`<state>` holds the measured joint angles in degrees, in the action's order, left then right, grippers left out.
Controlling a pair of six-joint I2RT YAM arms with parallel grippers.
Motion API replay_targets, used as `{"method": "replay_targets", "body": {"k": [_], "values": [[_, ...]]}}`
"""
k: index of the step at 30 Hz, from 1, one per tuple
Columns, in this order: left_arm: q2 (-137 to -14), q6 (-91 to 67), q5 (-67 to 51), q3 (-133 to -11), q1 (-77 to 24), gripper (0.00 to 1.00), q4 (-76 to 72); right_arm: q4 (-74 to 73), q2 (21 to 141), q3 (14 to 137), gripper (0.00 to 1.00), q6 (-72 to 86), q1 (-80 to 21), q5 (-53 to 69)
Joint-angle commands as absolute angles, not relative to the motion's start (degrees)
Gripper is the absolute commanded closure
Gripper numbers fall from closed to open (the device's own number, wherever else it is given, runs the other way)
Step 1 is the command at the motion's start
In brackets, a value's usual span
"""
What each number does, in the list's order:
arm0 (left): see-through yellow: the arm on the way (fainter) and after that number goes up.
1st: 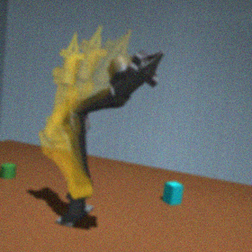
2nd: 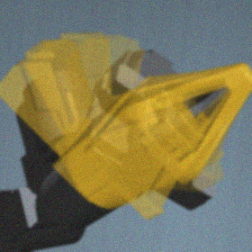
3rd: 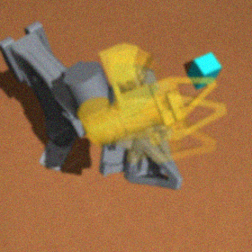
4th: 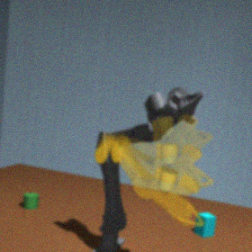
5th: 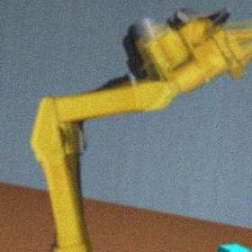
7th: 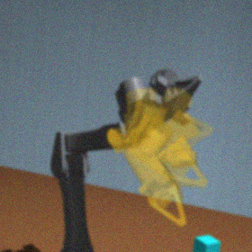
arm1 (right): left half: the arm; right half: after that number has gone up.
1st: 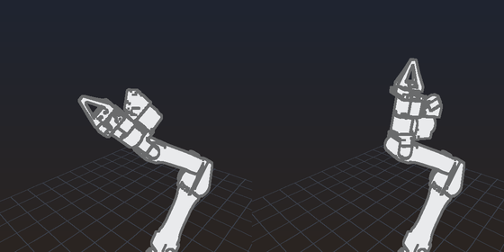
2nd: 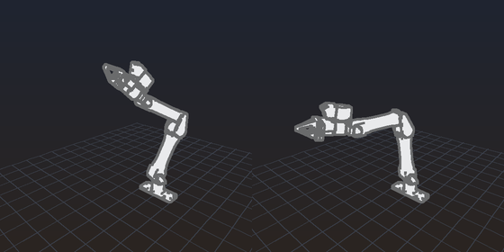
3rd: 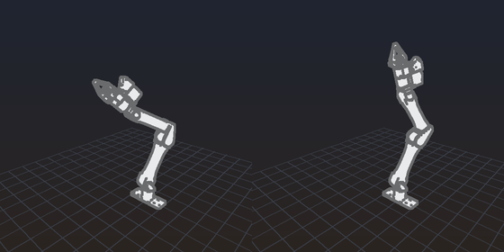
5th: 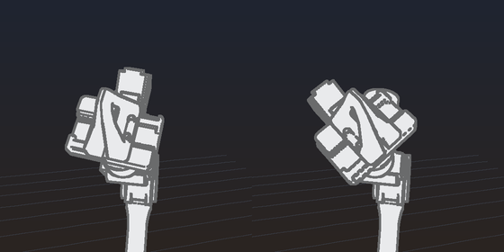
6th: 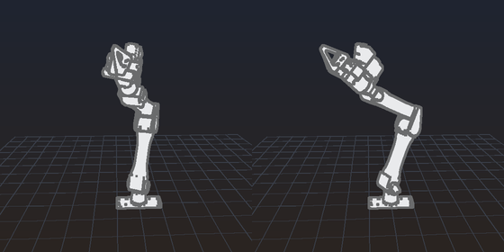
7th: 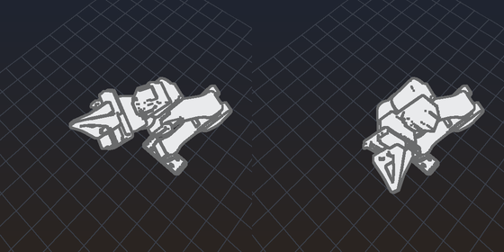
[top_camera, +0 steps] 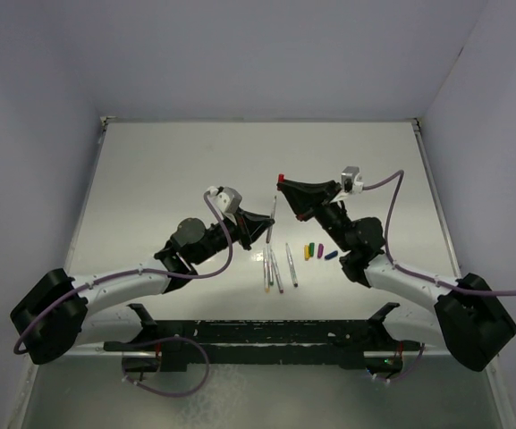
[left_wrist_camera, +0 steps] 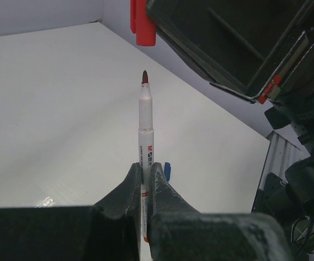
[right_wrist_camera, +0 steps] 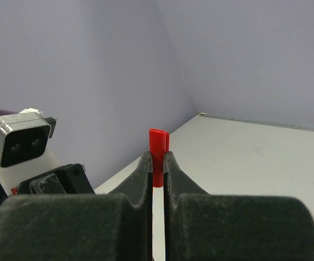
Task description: Insert the pens into the pen caps
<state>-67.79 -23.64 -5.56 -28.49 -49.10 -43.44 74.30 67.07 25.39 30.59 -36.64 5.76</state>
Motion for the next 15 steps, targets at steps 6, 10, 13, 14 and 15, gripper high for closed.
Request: {"method": "replay_targets", "body": {"k": [6,10,13,14,15], "values": [[-68.03,-25.03,-6.68,-30.54,-48.87,1.0,-47.72,79.81,67.8,26.18,1.0,32.31,-36.73,8.97],[-68.28,-25.03,-6.51,-30.55,-48.87,1.0,-48.04,80.05,68.1,25.95,1.0,32.64,-36.68,9.31],[-68.29,-25.05,-6.58,-30.6,-48.87,1.0,-48.34,79.87,68.19,25.78,1.0,32.71,-36.73,9.32],[-68.27,-25.05,-6.59,-30.59,-48.86,1.0,-48.34,79.89,68.2,25.9,1.0,32.65,-36.74,9.38],[-68.29,-25.05,-6.59,-30.63,-48.82,1.0,-48.38,79.78,68.27,25.84,1.0,32.61,-36.71,9.48]]}}
